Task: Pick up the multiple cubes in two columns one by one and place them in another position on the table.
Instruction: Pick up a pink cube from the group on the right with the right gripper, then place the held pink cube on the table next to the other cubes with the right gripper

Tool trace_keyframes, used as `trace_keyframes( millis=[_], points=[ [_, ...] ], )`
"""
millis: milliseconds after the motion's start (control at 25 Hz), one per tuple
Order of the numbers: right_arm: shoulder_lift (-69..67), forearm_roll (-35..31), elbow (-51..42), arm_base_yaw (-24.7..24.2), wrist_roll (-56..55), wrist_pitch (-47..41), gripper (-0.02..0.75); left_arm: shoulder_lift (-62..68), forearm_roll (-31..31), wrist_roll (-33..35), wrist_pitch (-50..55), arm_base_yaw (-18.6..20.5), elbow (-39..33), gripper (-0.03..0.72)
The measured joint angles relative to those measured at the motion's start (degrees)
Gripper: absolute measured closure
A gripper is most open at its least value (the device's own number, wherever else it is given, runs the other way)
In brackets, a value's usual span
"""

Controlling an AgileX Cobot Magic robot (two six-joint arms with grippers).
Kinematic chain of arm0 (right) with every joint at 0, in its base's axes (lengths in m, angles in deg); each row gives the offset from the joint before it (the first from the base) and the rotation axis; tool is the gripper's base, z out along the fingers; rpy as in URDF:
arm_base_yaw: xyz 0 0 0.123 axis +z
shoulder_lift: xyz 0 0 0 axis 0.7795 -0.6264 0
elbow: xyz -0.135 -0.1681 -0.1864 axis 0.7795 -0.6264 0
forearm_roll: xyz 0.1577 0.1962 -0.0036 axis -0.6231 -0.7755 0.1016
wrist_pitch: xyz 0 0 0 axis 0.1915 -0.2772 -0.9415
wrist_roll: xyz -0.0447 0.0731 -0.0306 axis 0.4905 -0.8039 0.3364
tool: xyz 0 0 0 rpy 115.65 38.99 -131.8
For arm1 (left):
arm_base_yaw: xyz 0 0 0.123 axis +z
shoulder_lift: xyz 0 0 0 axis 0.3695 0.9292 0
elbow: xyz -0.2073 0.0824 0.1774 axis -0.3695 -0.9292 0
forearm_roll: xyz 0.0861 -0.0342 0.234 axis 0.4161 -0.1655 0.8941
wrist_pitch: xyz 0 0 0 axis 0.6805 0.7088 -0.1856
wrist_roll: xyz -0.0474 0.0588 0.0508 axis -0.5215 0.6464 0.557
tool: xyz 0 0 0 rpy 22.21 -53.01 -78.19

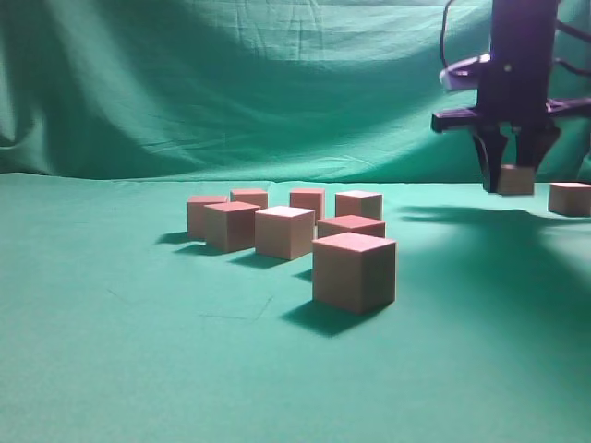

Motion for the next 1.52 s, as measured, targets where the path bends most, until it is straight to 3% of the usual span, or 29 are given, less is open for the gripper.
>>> trace_keyframes(
  millis=[320, 640, 840, 1080, 1360, 1520],
  points=[
    [2.85, -0.58, 13.54, 0.59, 0.44, -8.98, 0.475, 0.00, 0.00, 0.00, 0.00, 0.00, 0.00, 0.688],
    [16.87, -9.08, 13.84, 4.75, 6.64, -10.31, 0.475, 0.00, 0.00, 0.00, 0.00, 0.00, 0.00, 0.688],
    [29.46, -10.62, 4.96, 11.17, 13.10, -10.41, 0.475, 0.00, 0.00, 0.00, 0.00, 0.00, 0.00, 0.688],
    [40.92, -11.32, -13.54, 18.29, 18.09, -10.68, 0.475, 0.00, 0.00, 0.00, 0.00, 0.00, 0.00, 0.688],
    [43.72, -20.24, -28.93, 28.24, 25.40, -10.25, 0.475, 0.00, 0.00, 0.00, 0.00, 0.00, 0.00, 0.688],
    [42.69, -21.16, -32.82, 35.59, 31.26, -5.82, 0.475, 0.00, 0.00, 0.00, 0.00, 0.00, 0.00, 0.688]
  ],
)
